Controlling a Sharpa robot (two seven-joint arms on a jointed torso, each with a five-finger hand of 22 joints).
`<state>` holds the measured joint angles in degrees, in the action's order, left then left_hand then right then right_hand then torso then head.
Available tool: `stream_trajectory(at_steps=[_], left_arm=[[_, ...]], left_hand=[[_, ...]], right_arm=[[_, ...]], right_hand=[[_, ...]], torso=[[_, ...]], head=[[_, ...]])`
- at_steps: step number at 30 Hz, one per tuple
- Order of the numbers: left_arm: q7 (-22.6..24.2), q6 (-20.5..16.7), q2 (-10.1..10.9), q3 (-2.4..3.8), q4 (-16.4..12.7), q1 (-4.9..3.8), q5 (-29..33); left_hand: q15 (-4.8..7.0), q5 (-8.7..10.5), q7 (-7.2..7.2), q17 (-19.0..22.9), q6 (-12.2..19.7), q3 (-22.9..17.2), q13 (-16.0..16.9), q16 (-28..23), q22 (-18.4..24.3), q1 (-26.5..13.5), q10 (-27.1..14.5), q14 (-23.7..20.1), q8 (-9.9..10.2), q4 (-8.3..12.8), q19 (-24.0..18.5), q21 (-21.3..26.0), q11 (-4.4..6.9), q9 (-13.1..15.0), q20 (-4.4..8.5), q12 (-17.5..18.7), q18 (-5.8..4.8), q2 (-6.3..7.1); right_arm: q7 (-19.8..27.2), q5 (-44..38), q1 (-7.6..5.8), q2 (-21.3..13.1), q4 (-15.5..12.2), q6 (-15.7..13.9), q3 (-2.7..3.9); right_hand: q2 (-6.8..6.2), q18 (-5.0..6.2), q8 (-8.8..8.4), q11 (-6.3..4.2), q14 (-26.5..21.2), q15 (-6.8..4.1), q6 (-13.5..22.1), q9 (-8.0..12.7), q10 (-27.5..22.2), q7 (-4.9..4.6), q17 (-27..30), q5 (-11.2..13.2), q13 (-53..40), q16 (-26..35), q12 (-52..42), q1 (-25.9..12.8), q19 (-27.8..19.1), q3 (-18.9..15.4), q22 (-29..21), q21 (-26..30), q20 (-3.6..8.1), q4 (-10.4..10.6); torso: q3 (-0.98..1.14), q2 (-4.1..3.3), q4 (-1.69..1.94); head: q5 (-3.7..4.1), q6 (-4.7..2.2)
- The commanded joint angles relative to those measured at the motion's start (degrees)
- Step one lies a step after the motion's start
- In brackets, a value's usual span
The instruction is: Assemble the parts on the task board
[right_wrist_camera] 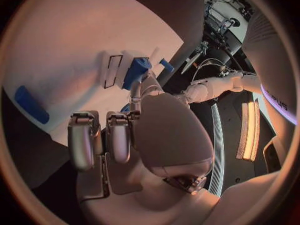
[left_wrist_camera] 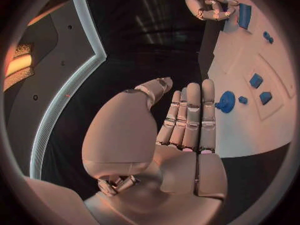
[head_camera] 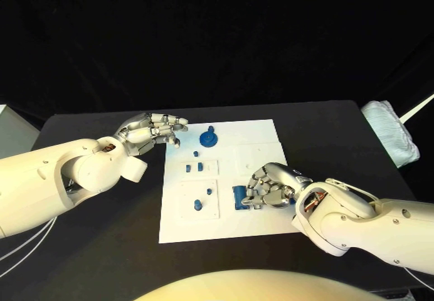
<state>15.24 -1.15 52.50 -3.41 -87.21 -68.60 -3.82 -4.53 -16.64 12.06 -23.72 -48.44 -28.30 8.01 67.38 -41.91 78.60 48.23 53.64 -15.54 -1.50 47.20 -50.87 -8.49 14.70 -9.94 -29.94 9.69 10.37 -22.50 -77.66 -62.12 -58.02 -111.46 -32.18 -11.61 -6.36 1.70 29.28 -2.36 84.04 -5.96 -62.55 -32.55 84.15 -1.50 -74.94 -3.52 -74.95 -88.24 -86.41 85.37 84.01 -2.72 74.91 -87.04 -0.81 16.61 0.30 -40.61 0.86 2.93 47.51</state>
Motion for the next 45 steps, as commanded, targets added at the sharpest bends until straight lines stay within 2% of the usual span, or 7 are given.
stream_trajectory(at_steps=[1, 17, 29, 36, 39, 41, 45], left_arm=[[0.3, 1.0, 0.0, 0.04, -0.1, 0.03, -0.1], [0.2, 1.1, 0.0, 0.04, -0.1, 0.03, -0.1], [0.1, 1.2, 0.1, 0.04, -0.1, 0.03, -0.1], [0.1, 1.1, 0.1, 0.04, 0.0, 0.03, -0.1], [0.1, 1.1, 0.1, 0.04, 0.0, 0.03, -0.1], [0.2, 1.0, 0.1, 0.04, 0.0, 0.03, -0.1], [0.4, 0.9, 0.1, 0.04, -0.1, 0.03, -0.1]], left_hand=[[0.01, 0.27, -0.18, 0.1, 0.3, 0.4, 0.0, -0.2, 0.1, -0.4, -0.3, -0.2, -0.2, 0.0, 0.4, 0.2, -0.06, 0.1, -0.11, -0.4, 0.83, -0.24], [0.01, 0.27, -0.18, 0.1, 0.3, 0.4, 0.0, -0.2, 0.1, -0.4, -0.3, -0.2, -0.2, 0.0, 0.4, 0.2, -0.06, 0.1, -0.11, -0.4, 0.83, -0.24], [0.02, 0.27, -0.18, 0.1, 0.3, 0.5, -0.1, -0.2, 0.2, -0.3, -0.4, -0.2, -0.3, -0.1, 0.6, 0.4, -0.06, 0.1, -0.10, -0.6, 0.83, -0.29], [0.02, 0.27, -0.18, 0.1, 0.3, 0.5, -0.1, -0.2, 0.2, -0.3, -0.4, -0.2, -0.3, -0.1, 0.6, 0.4, -0.06, 0.1, -0.10, -0.6, 0.83, -0.29], [0.02, 0.27, -0.18, 0.1, 0.3, 0.5, -0.1, -0.2, 0.2, -0.3, -0.4, -0.2, -0.3, -0.1, 0.6, 0.4, -0.06, 0.1, -0.10, -0.6, 0.83, -0.29], [0.02, 0.27, -0.18, 0.1, 0.3, 0.5, -0.1, -0.2, 0.2, -0.3, -0.4, -0.2, -0.3, -0.1, 0.6, 0.4, -0.06, 0.1, -0.10, -0.6, 0.83, -0.29], [0.02, 0.27, -0.18, 0.1, 0.3, 0.5, -0.1, -0.2, 0.2, -0.3, -0.4, -0.2, -0.3, -0.1, 0.6, 0.4, -0.06, 0.1, -0.10, -0.6, 0.83, -0.29]], right_arm=[[-0.4, -1.5, 0.16, 0.2, -0.1, -0.3, -0.04], [-2.5, -4.9, 0.19, 1.0, 0.4, 2.6, -0.04], [-3.8, -8.3, 0.19, 1.2, 0.8, 0.1, -0.02], [0.7, -3.8, 0.15, -0.3, -0.2, -3.3, 0.01], [3.0, -0.1, -0.19, -2.3, -1.1, -5.0, 0.07], [3.5, 1.2, -0.76, -4.1, -1.5, -5.2, 0.10], [1.9, 1.2, -2.18, -8.1, -1.0, -2.9, 0.12]], right_hand=[[-0.06, -1.13, 0.29, -0.47, 5.2, -0.08, 0.2, -0.1, 4.6, 0.43, -11.4, 0.2, -13.1, -0.1, -0.3, -0.5, 5.2, 0.4, 14.1, -0.3, 0.45, 0.1], [-0.38, -1.23, 0.85, -0.71, 5.3, -0.30, 0.5, -0.5, 4.7, 0.71, -11.8, 0.0, -13.4, -0.2, -0.7, 1.1, 5.4, 2.2, 14.3, -0.7, 0.65, -0.3], [-0.46, -1.33, 1.03, -0.78, 5.3, -0.38, 0.7, -0.6, 4.8, 0.74, -12.1, 0.6, -13.6, -0.4, -1.0, 2.1, 5.5, 4.8, 14.5, -1.2, 0.79, 0.0], [-1.99, -1.13, 0.88, -0.42, 5.2, -0.13, 1.5, -0.6, 4.1, 0.31, -11.4, 0.4, -12.6, 0.0, 0.8, -1.8, 5.2, 6.6, 14.1, -0.3, 0.63, 0.2], [-2.72, -1.07, -0.34, 0.14, 5.2, 0.25, 3.2, 0.0, 3.8, -0.43, -11.3, 0.4, -12.2, 0.0, 1.5, -3.6, 5.2, 7.4, 14.0, 0.1, 0.38, 0.1], [-3.01, -0.98, -1.99, 0.86, 5.1, 0.80, 4.9, 0.7, 3.6, -1.32, -11.0, -1.3, -11.9, 0.2, 2.0, -4.8, 5.0, 7.4, 13.9, 0.6, 0.03, 0.1], [-3.17, -0.87, -3.48, 1.54, 5.0, 1.40, 5.6, 1.5, 3.2, -2.07, -10.7, -1.8, -11.5, 0.3, 2.8, -5.6, 4.9, 7.2, 13.7, 1.1, -0.49, 0.1]], torso=[[0.06, 0.01, -0.11], [-0.03, 0.02, -0.01], [0.01, 0.02, -0.05], [0.02, 0.09, -0.10], [0.01, 0.13, -0.08], [-0.03, 0.14, -0.06], [-0.18, 0.19, -0.13]], head=[[-0.10, 0.07], [-0.08, 0.24], [-0.11, 0.15], [-0.10, 0.04], [0.11, 0.04], [0.31, 0.00], [0.93, -0.19]])
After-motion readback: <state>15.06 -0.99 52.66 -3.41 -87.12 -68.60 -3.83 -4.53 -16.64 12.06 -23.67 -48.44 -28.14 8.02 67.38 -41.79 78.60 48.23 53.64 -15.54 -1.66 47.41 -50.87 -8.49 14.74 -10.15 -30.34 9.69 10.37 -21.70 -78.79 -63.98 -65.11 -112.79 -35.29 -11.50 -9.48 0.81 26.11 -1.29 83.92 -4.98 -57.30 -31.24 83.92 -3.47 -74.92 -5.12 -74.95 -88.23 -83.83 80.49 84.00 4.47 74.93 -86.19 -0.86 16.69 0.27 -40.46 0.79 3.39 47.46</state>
